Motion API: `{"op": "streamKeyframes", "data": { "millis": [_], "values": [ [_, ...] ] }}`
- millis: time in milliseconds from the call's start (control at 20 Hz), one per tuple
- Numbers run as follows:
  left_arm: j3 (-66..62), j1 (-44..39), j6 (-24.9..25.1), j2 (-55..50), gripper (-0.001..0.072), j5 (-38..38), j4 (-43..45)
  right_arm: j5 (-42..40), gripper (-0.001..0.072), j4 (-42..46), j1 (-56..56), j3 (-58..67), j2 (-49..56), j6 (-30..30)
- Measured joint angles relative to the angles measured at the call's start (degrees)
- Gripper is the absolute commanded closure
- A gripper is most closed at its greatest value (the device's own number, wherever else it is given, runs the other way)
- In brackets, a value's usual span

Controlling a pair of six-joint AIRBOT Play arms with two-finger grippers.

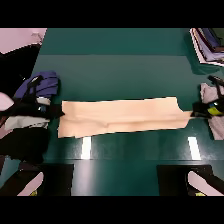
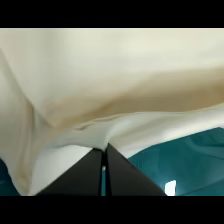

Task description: Fold the shirts.

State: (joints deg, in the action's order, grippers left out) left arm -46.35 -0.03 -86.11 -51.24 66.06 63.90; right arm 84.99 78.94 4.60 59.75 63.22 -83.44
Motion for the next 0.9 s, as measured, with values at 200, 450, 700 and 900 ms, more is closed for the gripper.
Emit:
{"op": "streamKeyframes", "data": {
  "millis": [200, 450, 700, 900],
  "values": [
    [-6.08, 0.00, 2.69, -11.67, 0.0681, -6.58, 0.20, -2.21, 0.0621, -3.30, -2.47, 7.93, 12.20, -0.07],
    [-10.19, 0.02, 3.67, -17.79, 0.0204, -9.99, 0.31, -4.55, 0.0363, -11.89, -1.84, 14.78, 21.62, 1.75],
    [-13.68, 0.02, 3.87, -18.99, 0.0501, -5.33, -0.13, -2.16, 0.0172, -17.35, 4.02, 16.46, 23.21, 6.80],
    [-14.60, 0.02, 3.93, -19.19, 0.0674, -1.75, -2.99, -0.37, 0.0149, -18.67, 11.37, 11.13, 22.64, 9.01]
  ]
}}
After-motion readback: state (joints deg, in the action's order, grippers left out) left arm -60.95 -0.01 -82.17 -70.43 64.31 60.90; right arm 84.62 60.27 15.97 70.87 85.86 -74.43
